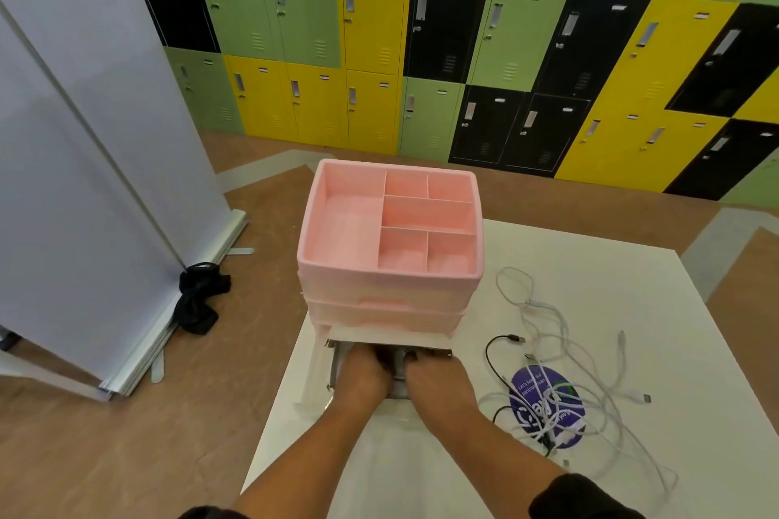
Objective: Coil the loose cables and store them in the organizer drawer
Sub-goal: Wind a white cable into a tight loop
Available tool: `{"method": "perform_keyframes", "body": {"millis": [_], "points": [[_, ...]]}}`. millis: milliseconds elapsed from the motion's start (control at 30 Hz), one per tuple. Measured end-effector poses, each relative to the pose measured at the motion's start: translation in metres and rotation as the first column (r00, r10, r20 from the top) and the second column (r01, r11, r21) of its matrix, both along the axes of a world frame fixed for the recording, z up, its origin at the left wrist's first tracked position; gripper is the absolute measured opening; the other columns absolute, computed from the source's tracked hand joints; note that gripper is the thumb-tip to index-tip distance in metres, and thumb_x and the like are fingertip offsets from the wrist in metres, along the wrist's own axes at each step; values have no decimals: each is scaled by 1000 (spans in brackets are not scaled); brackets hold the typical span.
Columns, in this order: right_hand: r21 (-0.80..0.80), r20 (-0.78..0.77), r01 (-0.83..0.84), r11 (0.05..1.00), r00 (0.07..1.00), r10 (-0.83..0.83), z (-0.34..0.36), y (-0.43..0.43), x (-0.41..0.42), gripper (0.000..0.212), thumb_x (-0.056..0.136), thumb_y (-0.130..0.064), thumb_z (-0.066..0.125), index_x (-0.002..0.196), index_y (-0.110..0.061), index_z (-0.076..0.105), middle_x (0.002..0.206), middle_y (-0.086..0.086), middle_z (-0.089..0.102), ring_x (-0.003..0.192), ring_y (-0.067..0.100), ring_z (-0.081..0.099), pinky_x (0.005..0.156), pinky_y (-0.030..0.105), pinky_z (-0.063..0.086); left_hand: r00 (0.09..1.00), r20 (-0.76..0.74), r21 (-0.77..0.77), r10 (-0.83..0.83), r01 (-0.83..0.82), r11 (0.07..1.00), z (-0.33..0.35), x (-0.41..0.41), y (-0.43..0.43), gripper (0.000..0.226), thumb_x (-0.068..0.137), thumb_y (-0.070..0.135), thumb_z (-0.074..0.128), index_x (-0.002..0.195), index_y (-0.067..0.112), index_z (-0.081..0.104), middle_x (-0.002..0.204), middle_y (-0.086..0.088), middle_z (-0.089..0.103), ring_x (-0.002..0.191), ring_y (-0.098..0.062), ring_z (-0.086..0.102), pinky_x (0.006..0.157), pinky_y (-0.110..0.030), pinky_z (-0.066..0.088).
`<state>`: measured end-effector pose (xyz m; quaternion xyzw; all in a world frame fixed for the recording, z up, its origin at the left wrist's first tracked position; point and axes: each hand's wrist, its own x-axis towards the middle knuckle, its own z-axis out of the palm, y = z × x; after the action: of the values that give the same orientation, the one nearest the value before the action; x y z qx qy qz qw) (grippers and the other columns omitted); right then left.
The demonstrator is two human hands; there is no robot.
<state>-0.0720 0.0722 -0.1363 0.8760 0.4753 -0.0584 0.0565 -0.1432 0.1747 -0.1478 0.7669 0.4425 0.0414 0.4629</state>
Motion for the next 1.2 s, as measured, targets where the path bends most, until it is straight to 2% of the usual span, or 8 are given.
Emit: {"method": "perform_keyframes", "body": {"millis": [133, 233, 300, 433, 600, 767, 1000, 1200], "points": [[17, -16, -36, 999, 999, 37, -8, 1, 4, 37, 23, -8, 88, 48, -20, 64, 51, 1, 58, 40, 20, 54, 36, 24, 36, 995, -47, 57, -88, 90, 994, -5, -4, -1, 29, 92, 8, 55, 71, 27, 49, 74, 7, 57, 80, -18, 61, 73, -28, 50], [-18, -51, -44, 999, 998, 43, 3, -7, 1, 27, 70, -8, 75, 96, -13, 73, 95, 11, 69, 82, 28, 67, 62, 36, 54, 990, -41, 83, -137, 140, 987, -6, -8, -1, 16, 91, 14, 57, 80, 27, 56, 82, 6, 64, 80, -15, 62, 74, -28, 52], [-21, -71, -60, 998, 996, 59, 0, -17, 4, 41, 84, -1, 55, 124, -10, 61, 120, 13, 61, 105, 34, 60, 77, 42, 52, 979, -52, 80, -196, 200, 977, -9, -11, 0, 11, 93, 17, 58, 93, 26, 64, 90, 5, 69, 82, -15, 62, 75, -26, 50], [98, -133, -141, 985, 979, 153, 8, -44, 3, 39, 65, -8, 74, 100, -21, 67, 101, 1, 62, 80, 21, 63, 48, 27, 46, 964, -18, 139, -264, 263, 955, -4, -19, 3, 20, 96, 20, 59, 112, 25, 70, 100, 5, 73, 80, -13, 61, 73, -24, 46], [127, -129, -126, 984, 981, 142, 17, -81, 17, 34, 97, -13, 45, 126, -20, 61, 119, 1, 53, 108, 24, 55, 73, 36, 48, 933, -176, 303, -313, 354, 885, 8, -28, 4, 17, 93, 24, 56, 103, 23, 70, 94, -4, 72, 87, -28, 66, 74, -34, 53], [179, -183, 1, 984, 983, 32, 24, -109, 32, 33, 103, -18, 39, 128, -22, 61, 122, -2, 54, 107, 19, 57, 81, 34, 51, 931, -123, 349, -343, 364, 863, 18, -32, -8, 16, 97, 25, 56, 97, 22, 72, 85, 4, 69, 76, -17, 63, 63, -27, 44], [261, -150, 165, 951, 980, -129, 29, -165, 56, 23, 100, -22, 46, 114, -23, 64, 119, -7, 56, 106, 16, 61, 76, 25, 43, 845, -25, 352, -534, 507, 787, 46, -16, -46, 19, 97, 30, 59, 79, 31, 63, 76, 15, 65, 71, -3, 59, 64, -22, 43], [323, -189, 350, 879, 934, -302, 27, -215, 77, 27, 97, -15, 52, 121, -20, 64, 117, 1, 55, 105, 21, 56, 72, 25, 43, 739, -28, 330, -673, 642, 692, 61, 24, -99, 19, 99, 37, 55, 97, 25, 70, 87, 11, 71, 76, -6, 63, 73, -27, 52]]}}
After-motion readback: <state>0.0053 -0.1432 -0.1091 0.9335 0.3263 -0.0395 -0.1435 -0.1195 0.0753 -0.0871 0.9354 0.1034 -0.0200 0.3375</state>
